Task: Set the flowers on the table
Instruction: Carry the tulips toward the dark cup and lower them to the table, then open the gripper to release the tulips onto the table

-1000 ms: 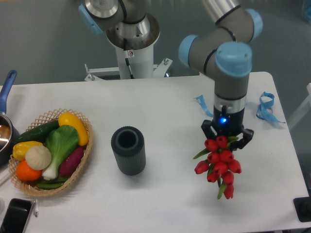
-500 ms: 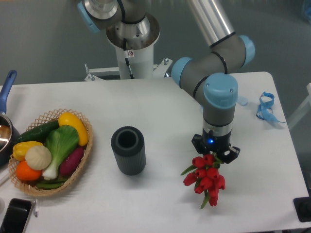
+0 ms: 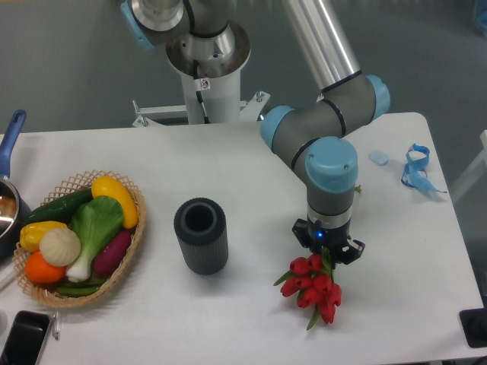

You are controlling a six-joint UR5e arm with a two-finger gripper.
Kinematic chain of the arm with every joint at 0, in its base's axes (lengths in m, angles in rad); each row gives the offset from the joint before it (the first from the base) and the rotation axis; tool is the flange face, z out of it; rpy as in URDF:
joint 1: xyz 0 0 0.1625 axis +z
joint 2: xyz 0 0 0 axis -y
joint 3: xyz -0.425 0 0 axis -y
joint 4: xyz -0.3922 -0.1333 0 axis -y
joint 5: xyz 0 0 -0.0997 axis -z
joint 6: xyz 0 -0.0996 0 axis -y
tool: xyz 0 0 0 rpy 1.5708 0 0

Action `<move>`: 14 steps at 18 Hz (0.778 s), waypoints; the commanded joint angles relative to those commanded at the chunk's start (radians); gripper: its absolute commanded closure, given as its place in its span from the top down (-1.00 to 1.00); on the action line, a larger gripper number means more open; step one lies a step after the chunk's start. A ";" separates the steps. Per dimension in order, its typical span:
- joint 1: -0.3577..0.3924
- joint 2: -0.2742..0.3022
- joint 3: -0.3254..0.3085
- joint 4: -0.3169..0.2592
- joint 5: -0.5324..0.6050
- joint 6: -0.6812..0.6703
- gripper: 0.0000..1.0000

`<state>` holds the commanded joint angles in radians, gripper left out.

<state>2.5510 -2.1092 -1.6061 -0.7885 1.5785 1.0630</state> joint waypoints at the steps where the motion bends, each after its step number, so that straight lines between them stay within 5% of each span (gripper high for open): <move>1: 0.000 0.000 0.000 0.000 0.000 0.000 -0.18; 2: 0.000 0.000 0.000 0.000 0.000 0.002 -0.13; 5: 0.000 0.006 0.005 0.006 0.003 0.011 0.95; 14: 0.020 0.080 0.049 0.002 0.029 0.009 1.00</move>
<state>2.5708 -2.0295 -1.5572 -0.7869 1.6075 1.0722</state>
